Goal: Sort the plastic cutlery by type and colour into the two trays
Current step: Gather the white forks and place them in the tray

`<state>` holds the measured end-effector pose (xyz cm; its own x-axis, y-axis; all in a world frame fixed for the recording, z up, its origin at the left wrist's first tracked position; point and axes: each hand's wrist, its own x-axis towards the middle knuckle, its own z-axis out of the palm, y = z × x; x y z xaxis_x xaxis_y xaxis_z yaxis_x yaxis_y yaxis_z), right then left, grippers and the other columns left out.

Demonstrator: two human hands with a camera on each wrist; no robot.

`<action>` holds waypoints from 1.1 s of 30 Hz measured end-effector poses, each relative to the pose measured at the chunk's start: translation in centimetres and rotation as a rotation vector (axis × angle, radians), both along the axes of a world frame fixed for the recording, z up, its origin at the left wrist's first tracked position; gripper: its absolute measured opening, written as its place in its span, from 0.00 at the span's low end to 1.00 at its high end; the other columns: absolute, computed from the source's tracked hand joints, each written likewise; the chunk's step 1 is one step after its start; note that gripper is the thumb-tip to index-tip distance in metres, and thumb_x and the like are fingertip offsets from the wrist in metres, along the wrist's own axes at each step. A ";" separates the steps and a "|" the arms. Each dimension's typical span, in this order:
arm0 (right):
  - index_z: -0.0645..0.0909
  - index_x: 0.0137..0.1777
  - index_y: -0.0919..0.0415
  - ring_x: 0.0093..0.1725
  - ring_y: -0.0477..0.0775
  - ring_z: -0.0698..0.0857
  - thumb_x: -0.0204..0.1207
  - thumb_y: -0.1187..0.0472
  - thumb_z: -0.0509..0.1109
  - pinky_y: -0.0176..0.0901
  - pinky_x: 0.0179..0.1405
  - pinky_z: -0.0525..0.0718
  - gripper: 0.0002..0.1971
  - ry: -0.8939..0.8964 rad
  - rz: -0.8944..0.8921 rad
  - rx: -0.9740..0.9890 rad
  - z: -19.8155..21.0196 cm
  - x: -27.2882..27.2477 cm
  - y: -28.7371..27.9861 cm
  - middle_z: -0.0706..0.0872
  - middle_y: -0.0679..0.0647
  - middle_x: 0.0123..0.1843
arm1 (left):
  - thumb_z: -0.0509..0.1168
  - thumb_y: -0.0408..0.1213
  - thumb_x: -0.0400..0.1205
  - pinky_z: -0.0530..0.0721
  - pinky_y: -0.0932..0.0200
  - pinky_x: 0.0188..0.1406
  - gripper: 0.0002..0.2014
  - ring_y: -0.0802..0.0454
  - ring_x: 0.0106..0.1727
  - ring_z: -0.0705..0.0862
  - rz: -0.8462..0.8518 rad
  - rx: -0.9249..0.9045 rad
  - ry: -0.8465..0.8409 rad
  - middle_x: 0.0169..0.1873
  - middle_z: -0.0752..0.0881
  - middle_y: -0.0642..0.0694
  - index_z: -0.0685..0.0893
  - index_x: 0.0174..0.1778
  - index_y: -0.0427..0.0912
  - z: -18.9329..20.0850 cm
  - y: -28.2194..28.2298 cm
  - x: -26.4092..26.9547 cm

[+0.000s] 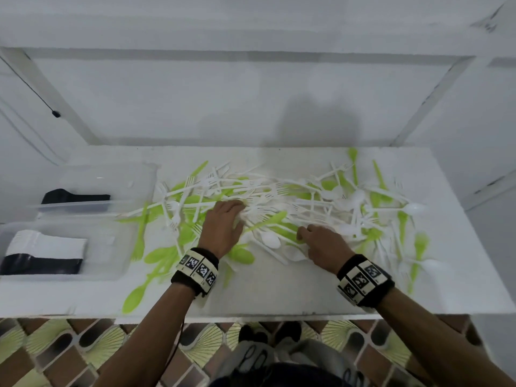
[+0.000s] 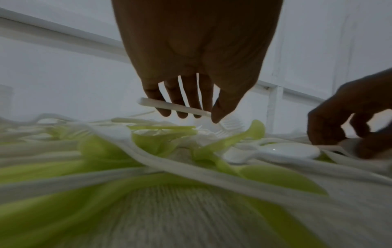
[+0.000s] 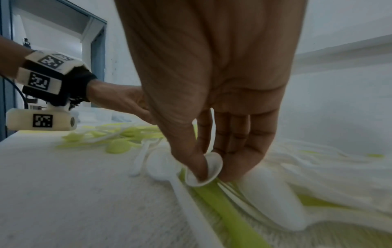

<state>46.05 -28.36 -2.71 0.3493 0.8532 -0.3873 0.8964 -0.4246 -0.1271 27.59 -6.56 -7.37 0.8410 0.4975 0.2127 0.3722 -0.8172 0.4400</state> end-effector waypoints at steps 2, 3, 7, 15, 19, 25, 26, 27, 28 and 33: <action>0.75 0.70 0.59 0.64 0.64 0.81 0.83 0.66 0.63 0.50 0.53 0.77 0.16 0.036 -0.049 0.036 0.0 0.1 -0.3 0.82 0.59 0.64 | 0.68 0.39 0.76 0.74 0.44 0.62 0.18 0.43 0.72 0.76 -0.083 0.064 -0.011 0.70 0.82 0.49 0.87 0.62 0.48 0.4 -0.9 0.0; 0.77 0.69 0.59 0.64 0.64 0.81 0.83 0.67 0.63 0.49 0.51 0.75 0.16 0.043 -0.059 0.053 0.1 0.2 -0.4 0.83 0.59 0.64 | 0.69 0.40 0.75 0.72 0.44 0.63 0.16 0.43 0.73 0.74 -0.112 0.092 -0.008 0.71 0.81 0.50 0.87 0.59 0.50 0.7 -1.5 0.0; 0.80 0.63 0.59 0.57 0.64 0.83 0.79 0.70 0.65 0.50 0.46 0.77 0.14 0.108 -0.121 0.150 0.7 1.4 -0.6 0.81 0.57 0.59 | 0.69 0.43 0.74 0.72 0.50 0.54 0.13 0.46 0.63 0.78 -0.198 0.076 0.049 0.59 0.82 0.51 0.86 0.55 0.53 1.2 -3.6 0.3; 0.75 0.67 0.51 0.33 0.49 0.86 0.74 0.73 0.67 0.46 0.38 0.86 0.24 0.360 -0.227 0.530 3.5 4.5 -2.2 0.87 0.50 0.46 | 0.65 0.44 0.85 0.70 0.57 0.37 0.12 0.46 0.50 0.88 -0.183 0.050 0.334 0.46 0.91 0.51 0.86 0.63 0.53 0.7 -6.5 0.9; 0.84 0.45 0.46 0.28 0.52 0.87 0.76 0.71 0.59 0.49 0.34 0.86 0.19 0.476 -0.216 0.645 3.3 5.4 -2.8 0.88 0.57 0.38 | 0.63 0.47 0.84 0.72 0.56 0.35 0.11 0.43 0.42 0.88 -0.140 0.055 0.369 0.38 0.90 0.49 0.84 0.58 0.50 1.0 -7.0 1.3; 0.87 0.60 0.45 0.49 0.43 0.85 0.76 0.52 0.80 0.36 0.51 0.83 0.14 0.577 -0.199 0.578 2.6 4.9 -3.0 0.85 0.41 0.56 | 0.57 0.53 0.77 0.76 0.53 0.26 0.13 0.46 0.29 0.82 0.034 -0.078 0.171 0.28 0.84 0.51 0.79 0.43 0.47 1.3 -8.5 1.0; 0.84 0.65 0.44 0.51 0.42 0.85 0.72 0.45 0.82 0.35 0.50 0.83 0.22 0.589 -0.154 0.529 2.4 4.8 -3.0 0.83 0.40 0.59 | 0.61 0.53 0.78 0.78 0.53 0.28 0.13 0.50 0.30 0.82 0.077 -0.114 0.149 0.28 0.84 0.53 0.80 0.40 0.48 1.5 -8.7 0.9; 0.82 0.69 0.44 0.51 0.43 0.84 0.70 0.45 0.83 0.34 0.48 0.82 0.27 0.599 -0.106 0.508 2.2 4.7 -2.9 0.81 0.40 0.59 | 0.66 0.52 0.79 0.78 0.54 0.30 0.12 0.53 0.30 0.82 0.125 -0.155 0.138 0.27 0.84 0.54 0.80 0.37 0.48 1.6 -8.9 0.9; 0.81 0.70 0.46 0.51 0.44 0.84 0.71 0.49 0.84 0.32 0.47 0.81 0.27 0.607 -0.053 0.527 1.9 4.7 -2.8 0.80 0.42 0.58 | 0.70 0.49 0.79 0.77 0.56 0.31 0.11 0.55 0.31 0.81 0.171 -0.202 0.136 0.26 0.83 0.54 0.80 0.35 0.48 1.7 -9.1 0.8; 0.87 0.56 0.57 0.46 0.46 0.83 0.80 0.60 0.78 0.29 0.43 0.77 0.07 0.582 0.108 0.725 1.1 4.2 -1.6 0.82 0.45 0.48 | 0.69 0.30 0.81 0.85 0.49 0.35 0.05 0.51 0.31 0.86 0.242 -0.351 0.079 0.33 0.87 0.47 0.82 0.45 0.45 1.8 -9.6 0.3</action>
<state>50.21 -29.95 -1.62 0.1720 0.9715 0.1633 0.6385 0.0163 -0.7694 27.85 -16.18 -5.60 0.6983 0.7129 -0.0645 0.5780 -0.5085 0.6383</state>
